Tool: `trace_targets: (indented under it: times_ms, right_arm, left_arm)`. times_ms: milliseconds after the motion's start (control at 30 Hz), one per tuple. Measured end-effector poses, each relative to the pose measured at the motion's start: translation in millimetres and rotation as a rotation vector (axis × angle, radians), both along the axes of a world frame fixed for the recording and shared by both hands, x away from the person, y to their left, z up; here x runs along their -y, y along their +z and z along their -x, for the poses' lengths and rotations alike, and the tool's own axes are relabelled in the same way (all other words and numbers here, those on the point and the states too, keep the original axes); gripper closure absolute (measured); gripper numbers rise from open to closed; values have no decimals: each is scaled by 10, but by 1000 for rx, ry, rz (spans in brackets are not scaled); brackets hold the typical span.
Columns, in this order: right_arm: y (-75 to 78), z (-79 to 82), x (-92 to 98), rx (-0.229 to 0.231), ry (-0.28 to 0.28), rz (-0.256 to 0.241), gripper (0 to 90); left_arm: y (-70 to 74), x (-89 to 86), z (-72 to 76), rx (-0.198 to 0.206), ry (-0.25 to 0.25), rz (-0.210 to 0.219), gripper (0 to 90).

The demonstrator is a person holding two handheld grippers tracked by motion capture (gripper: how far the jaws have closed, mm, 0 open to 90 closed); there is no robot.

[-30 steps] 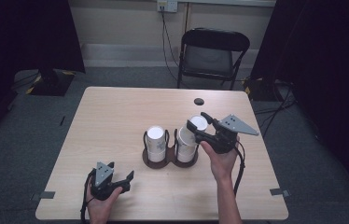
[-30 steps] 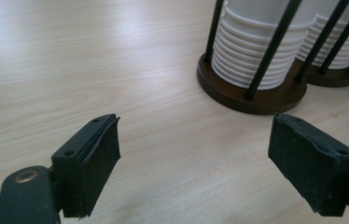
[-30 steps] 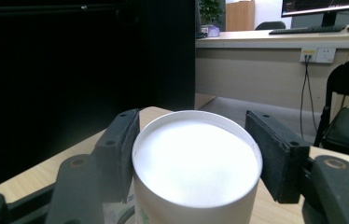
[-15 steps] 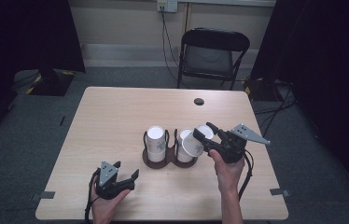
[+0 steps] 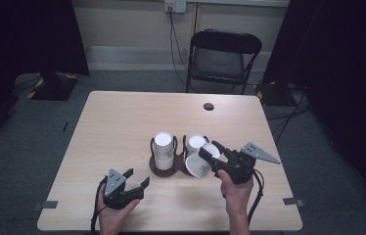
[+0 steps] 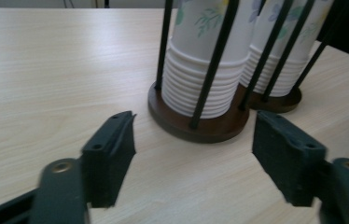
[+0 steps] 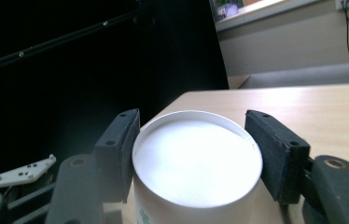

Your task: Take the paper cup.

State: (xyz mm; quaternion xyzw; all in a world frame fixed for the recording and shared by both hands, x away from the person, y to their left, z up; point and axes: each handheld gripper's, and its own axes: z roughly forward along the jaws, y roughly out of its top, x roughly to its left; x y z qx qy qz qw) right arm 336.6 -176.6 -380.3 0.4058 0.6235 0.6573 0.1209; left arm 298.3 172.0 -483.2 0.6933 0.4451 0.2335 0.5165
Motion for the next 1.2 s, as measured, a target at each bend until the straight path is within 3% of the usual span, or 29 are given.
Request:
trace_targets:
  times_ms: [200,367,533,667,800,867,1000,1033,1200]
  right_arm:
    - [-125,38,-100,-50,27,-26,372]
    - [-224,55,-178,-84,40,-47,371]
    - [-334,62,-236,-141,59,-88,371]
    - [-351,60,-252,-159,64,-108,371]
    - [-361,60,-280,-179,74,-127,371]
    - [-364,63,-293,-185,78,-130,372]
    - [-378,68,-323,-208,95,-141,371]
    - [-383,69,-339,-220,99,-137,372]
    - [-393,54,-363,-256,98,-142,371]
  left_arm:
    - [13,77,6,8,-43,-6,354]
    - [31,123,-2,8,-88,23,366]
    - [58,170,6,29,-129,38,362]
    - [92,238,14,53,-152,31,358]
    - [101,321,20,96,-174,50,415]
    - [101,365,34,120,-162,25,429]
    - [89,431,45,159,-199,19,527]
    - [81,459,42,156,-219,41,547]
    - [65,508,27,163,-251,55,600]
